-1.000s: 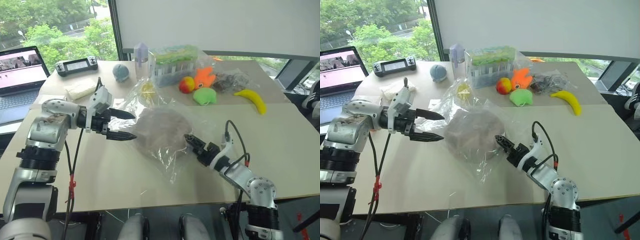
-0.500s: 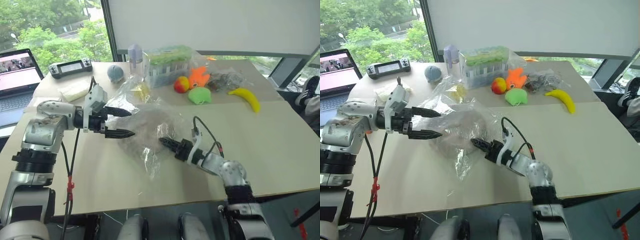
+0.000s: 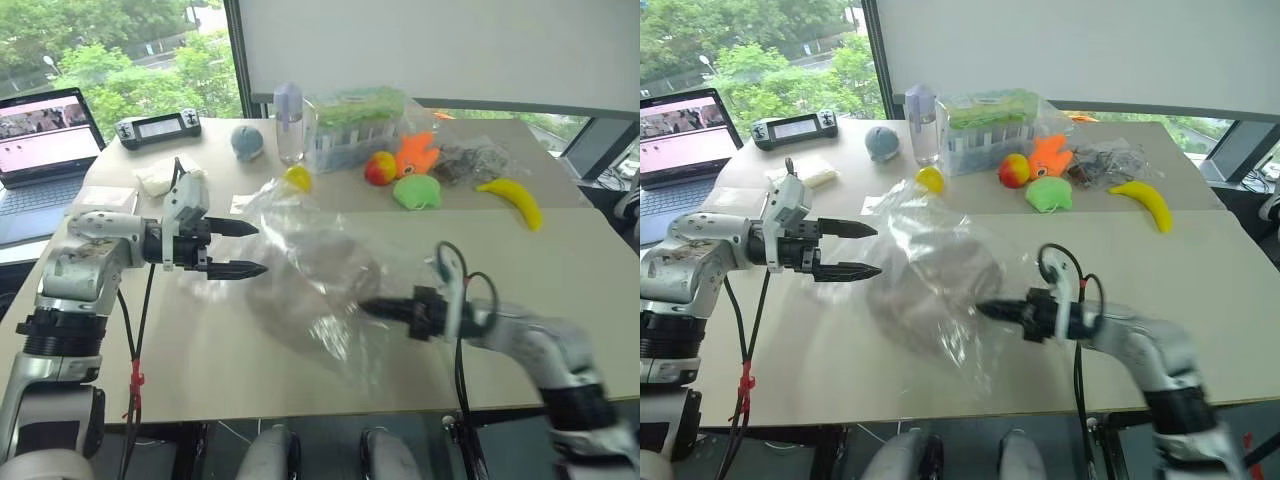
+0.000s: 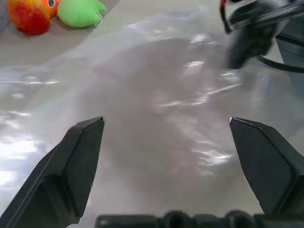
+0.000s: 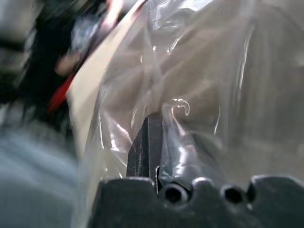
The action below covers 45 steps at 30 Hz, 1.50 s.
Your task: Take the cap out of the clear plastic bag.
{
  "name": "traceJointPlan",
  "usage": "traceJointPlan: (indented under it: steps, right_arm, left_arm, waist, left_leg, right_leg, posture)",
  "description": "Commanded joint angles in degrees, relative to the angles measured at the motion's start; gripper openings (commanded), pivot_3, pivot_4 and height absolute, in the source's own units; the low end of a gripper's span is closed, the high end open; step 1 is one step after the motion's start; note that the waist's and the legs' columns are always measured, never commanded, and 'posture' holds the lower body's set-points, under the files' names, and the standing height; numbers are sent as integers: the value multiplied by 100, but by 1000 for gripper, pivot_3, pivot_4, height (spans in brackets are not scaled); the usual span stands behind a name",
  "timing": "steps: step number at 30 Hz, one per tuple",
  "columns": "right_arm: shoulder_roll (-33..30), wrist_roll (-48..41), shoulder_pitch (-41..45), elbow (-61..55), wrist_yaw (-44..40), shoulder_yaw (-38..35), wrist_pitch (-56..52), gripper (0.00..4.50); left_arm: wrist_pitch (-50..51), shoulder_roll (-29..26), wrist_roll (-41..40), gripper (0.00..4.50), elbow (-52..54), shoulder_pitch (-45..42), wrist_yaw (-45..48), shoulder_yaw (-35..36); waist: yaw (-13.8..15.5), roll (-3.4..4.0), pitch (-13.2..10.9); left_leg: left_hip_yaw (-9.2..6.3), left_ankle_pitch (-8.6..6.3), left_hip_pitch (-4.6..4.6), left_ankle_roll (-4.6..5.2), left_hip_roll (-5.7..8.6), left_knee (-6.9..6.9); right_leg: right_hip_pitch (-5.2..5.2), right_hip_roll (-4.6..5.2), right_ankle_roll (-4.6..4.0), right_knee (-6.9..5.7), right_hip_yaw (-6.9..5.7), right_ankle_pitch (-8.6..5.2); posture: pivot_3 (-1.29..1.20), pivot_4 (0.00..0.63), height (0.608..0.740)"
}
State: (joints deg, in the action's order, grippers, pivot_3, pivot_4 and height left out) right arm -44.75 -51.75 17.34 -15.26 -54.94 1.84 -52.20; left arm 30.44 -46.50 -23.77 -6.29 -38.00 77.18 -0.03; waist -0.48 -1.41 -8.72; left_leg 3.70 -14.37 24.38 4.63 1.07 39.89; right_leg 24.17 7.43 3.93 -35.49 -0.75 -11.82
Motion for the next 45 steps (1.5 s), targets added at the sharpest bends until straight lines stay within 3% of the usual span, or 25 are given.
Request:
traceJointPlan:
  steps: [1, 3, 7, 11, 14, 22, 27, 33, 35, 37, 39, 41, 43, 45]
  right_arm:
    - [-762, 1283, 112, 810, -719, 329, 914, 72]
    - [-783, 2365, 607, 1792, -433, 649, 1854, 72]
    - [-84, 5207, 2773, 4582, 2395, 1470, 4574, 72]
    - [491, 6536, 3759, 5941, 3895, 1960, 6361, 72]
    - [864, 7338, 4149, 6449, 4571, 2340, 7308, 72]
    - [1634, 8544, 4447, 7041, 5532, 2943, 8584, 72]
    - [1540, 9242, 4655, 7641, 6691, 3076, 8218, 1362]
    - [1247, 9432, 4640, 7576, 8008, 2754, 7646, 3439]
    - [1139, 9268, 4492, 7346, 7987, 2587, 7867, 4053]
    - [1062, 8758, 4221, 7077, 7596, 2223, 8032, 4053]
    - [1083, 7821, 3816, 6687, 6950, 1558, 7979, 4053]
    - [1307, 6146, 3177, 5866, 5698, 627, 7407, 4053]
    - [1573, 4273, 2348, 4335, 4637, -175, 5842, 4053]
    - [1552, 2765, 1531, 2625, 3920, -535, 4124, 4053]
  left_arm:
    - [-36, -24, -92, 4500, 214, 21, -63, 103]
    - [-33, -5, -102, 4500, 250, 58, -94, 90]
    - [49, 32, -171, 4500, 388, 137, -164, 87]
    - [101, 52, -199, 4500, 456, 158, -231, 82]
    - [144, 85, -211, 4500, 515, 181, -276, 54]
    - [160, 231, -178, 4500, 461, 9, -336, -55]
    - [164, 244, -182, 4500, 463, -1, -341, -67]
    - [103, 400, -125, 4500, 353, -65, -432, -136]
    - [31, 476, -50, 4500, 285, -121, -442, -221]
    - [-25, 522, -5, 4500, 237, -172, -399, -304]
    - [-75, 545, 16, 4500, 192, -225, -350, -366]
    - [-205, 561, 113, 4500, 65, -313, -302, -452]
    - [-101, 641, -65, 4500, -19, -451, -216, -383]
    - [223, 705, -419, 4500, -35, -615, -70, -233]
  waist:
    - [-29, -1, 0]
    - [-43, -2, -1]
    - [-166, 17, -15]
    - [-176, 29, -44]
    - [-188, 29, -44]
    - [-211, 30, -44]
    - [-196, 31, -44]
    - [-213, 31, -45]
    - [-222, 31, -45]
    - [-232, 31, -44]
    - [-233, 31, -45]
    - [-211, 30, -45]
    - [-190, 30, -45]
    - [-121, 30, -45]
  left_leg:
    - [3, -1, -1, 2, -1, -1]
    - [11, -3, -10, 6, -1, 0]
    - [32, 14, -22, -9, -2, -1]
    - [29, 65, -9, -83, -4, -22]
    - [26, 73, -9, -102, -4, -66]
    - [29, 73, 28, -101, 2, -99]
    - [26, 73, 26, -101, 3, -94]
    - [26, 75, 24, -104, 2, -94]
    - [27, 75, 24, -104, 2, -95]
    - [28, 75, 22, -104, 2, -96]
    - [29, 75, 17, -104, 1, -95]
    - [26, 74, -3, -102, 0, -97]
    - [18, 69, -18, -94, -4, -94]
    - [14, 65, -17, -87, -3, -91]
  right_leg:
    - [-6, 0, 0, 37, 0, 0]
    - [-9, 0, 0, 43, 4, 0]
    - [1, 1, -10, 38, 22, 9]
    - [31, -3, -21, 14, 20, 10]
    - [45, -7, -30, -14, 16, 5]
    - [78, -2, -25, 27, 1, 2]
    - [67, -2, -24, 30, -5, 1]
    - [66, -2, -24, 30, -4, 1]
    - [66, -3, -24, 30, -3, 1]
    - [65, -4, -24, 33, -2, 1]
    - [56, -6, -24, 37, -1, 1]
    - [25, -6, -22, 48, -6, 0]
    - [-4, -7, -20, 58, -15, -1]
    - [-5, -6, -19, 53, -14, 0]
  posture:
    - [0, 150, 740]
    - [0, 150, 740]
    - [0, 150, 740]
    - [0, 150, 740]
    - [0, 150, 740]
    - [0, 150, 740]
    - [0, 150, 740]
    - [0, 150, 740]
    - [0, 150, 740]
    - [0, 150, 740]
    - [0, 150, 740]
    - [0, 150, 740]
    - [0, 150, 740]
    - [0, 150, 740]
